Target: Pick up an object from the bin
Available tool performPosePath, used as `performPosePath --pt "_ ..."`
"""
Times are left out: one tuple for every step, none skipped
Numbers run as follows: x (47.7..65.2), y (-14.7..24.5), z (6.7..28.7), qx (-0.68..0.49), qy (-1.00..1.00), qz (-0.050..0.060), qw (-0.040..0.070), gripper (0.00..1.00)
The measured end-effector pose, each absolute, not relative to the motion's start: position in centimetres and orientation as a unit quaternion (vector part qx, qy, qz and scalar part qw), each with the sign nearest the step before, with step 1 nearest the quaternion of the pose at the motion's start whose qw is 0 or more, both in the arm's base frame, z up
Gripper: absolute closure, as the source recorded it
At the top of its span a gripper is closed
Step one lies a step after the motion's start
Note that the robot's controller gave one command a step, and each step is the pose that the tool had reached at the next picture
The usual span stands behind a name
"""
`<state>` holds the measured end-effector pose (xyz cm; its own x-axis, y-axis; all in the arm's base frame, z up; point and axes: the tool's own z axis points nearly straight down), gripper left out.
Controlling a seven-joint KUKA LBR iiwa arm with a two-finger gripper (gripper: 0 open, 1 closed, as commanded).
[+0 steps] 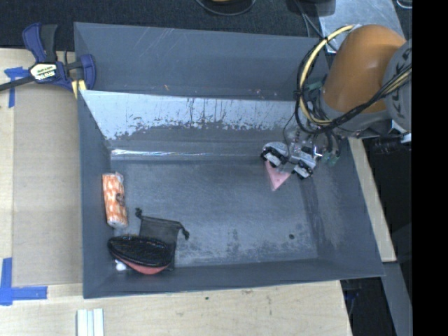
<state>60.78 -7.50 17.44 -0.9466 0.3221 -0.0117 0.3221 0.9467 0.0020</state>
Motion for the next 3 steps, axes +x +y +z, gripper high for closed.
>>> performPosePath --pt "61.3 -6.7 19.9 0.181 0.983 0.000 0.009 1.00" --pt "61.2 -6.6 19.6 0.183 0.983 0.000 0.009 1.00" --pt "59.9 -6.0 17.5 0.077 0.997 -0.001 0.009 1.00"
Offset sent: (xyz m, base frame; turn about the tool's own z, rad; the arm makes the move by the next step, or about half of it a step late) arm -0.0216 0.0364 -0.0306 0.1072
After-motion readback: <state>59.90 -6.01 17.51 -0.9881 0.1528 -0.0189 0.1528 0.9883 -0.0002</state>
